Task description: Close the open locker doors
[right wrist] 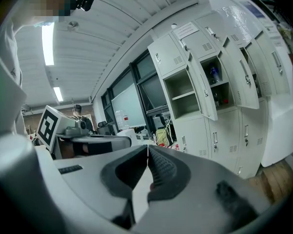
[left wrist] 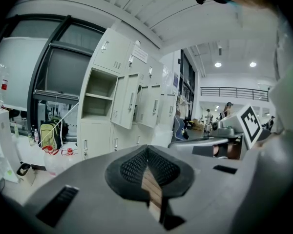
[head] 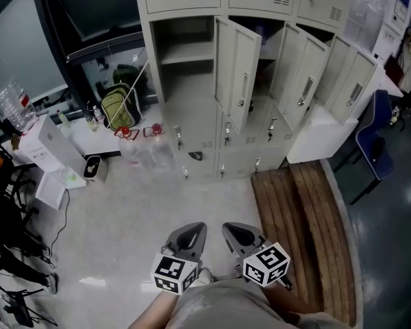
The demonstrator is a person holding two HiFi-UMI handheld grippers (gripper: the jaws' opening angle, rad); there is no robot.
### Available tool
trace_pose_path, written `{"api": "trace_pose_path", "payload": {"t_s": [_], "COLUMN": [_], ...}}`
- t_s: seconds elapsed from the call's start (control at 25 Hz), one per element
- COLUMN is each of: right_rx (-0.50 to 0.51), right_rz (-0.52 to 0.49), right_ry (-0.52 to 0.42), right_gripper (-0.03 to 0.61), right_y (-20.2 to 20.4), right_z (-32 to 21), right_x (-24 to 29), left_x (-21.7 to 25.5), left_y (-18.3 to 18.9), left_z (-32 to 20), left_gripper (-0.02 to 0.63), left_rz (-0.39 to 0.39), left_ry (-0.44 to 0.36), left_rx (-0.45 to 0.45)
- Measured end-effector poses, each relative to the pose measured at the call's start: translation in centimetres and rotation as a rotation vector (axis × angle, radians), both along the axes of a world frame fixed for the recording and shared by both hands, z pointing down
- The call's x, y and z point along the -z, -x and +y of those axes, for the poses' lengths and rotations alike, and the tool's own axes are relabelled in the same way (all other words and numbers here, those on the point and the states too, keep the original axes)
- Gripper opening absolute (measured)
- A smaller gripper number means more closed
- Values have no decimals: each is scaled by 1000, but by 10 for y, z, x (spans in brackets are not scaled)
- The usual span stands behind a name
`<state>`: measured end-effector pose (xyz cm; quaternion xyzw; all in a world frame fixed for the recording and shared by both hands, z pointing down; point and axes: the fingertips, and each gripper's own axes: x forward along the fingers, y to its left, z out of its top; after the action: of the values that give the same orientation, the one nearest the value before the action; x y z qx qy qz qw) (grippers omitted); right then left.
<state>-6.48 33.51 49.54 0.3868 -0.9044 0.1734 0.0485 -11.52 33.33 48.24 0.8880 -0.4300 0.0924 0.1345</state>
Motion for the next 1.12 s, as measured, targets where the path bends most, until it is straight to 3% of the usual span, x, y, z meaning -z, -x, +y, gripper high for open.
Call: {"api": "trace_pose_path", "payload": {"t_s": [0.16,0.48,0.8,1.12], "right_rx": [-8,-60,-43,-36], "right_rz": [2,3,-7,-19], "right_ry": [-9,-31,-14,-11], "right_gripper": [28,28,28,28], "right_y": [19,18,28,20], "right_z": [1,-14,-34,-90], "right_x": [-1,5,-4,-8], "left_x": [-3,-1,-3,0], "left_y": [24,51,55,46], "left_z": [4,1,-27,-80], "left_gripper": [17,17,17,17], "left_rz": [-1,10,5,7], "left_ry": [3,-16,-19,-30], "left_rx": [5,25,34,42]}}
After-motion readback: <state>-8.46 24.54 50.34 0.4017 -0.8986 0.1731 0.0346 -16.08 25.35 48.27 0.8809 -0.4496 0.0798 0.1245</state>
